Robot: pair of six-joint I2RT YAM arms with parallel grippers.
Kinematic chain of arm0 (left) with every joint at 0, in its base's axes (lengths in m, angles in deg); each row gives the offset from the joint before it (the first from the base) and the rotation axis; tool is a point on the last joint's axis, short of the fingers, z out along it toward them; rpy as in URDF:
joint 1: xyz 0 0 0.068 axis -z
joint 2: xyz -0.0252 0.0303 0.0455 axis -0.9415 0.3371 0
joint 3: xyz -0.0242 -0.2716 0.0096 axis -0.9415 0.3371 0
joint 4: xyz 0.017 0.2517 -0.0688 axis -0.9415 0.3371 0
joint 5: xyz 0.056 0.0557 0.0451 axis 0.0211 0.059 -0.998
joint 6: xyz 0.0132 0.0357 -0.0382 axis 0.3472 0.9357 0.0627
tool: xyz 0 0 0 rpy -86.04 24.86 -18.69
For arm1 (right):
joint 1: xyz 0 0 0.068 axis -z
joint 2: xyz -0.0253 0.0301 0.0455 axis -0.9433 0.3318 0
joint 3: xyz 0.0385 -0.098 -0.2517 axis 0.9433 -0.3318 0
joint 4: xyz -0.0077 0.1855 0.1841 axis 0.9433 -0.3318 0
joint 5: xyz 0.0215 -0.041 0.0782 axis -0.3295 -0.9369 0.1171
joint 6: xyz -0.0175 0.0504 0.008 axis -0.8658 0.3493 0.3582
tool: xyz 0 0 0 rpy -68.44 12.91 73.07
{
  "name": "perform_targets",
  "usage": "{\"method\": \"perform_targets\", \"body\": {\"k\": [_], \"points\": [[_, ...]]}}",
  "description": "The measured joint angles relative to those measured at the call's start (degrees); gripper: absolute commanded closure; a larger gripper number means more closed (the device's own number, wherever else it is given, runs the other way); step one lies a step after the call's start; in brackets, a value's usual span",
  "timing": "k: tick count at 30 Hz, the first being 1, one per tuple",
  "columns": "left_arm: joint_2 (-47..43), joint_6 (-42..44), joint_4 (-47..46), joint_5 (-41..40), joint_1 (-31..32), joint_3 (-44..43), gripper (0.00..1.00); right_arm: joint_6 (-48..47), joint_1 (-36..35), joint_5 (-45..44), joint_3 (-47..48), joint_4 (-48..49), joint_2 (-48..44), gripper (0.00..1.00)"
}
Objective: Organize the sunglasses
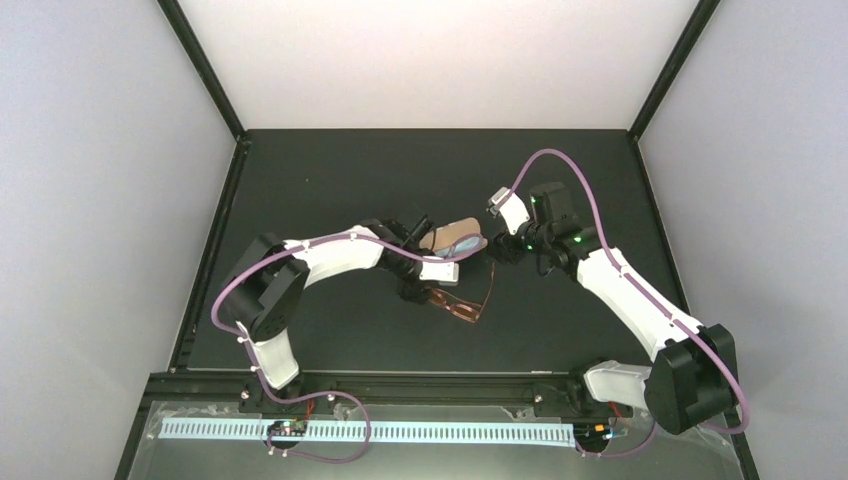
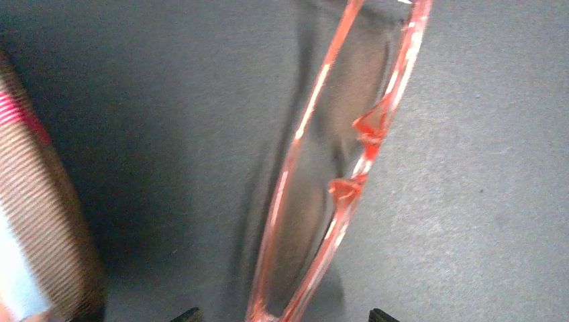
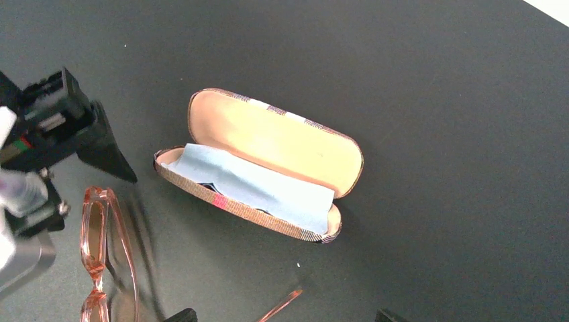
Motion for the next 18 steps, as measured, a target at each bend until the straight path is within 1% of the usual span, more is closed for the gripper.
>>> {"method": "perform_targets", "body": {"k": [2,8,18], "points": [[0.9,0.5,0.6,-0.1,1.1,-0.4,0.39,0.0,0.0,0.0,0.0,0.0,0.0,0.29],[3.7,1.3,2.3,-1.2,3.5,-1.6,0.52,0.0,0.6,0.0,0.0,0.0,0.0,0.29],[2.8,0.5,0.3,-3.7,4.5,-0.3,0.71,0.0,2.2,0.0,0.0,0.0,0.0,0.29]]}}
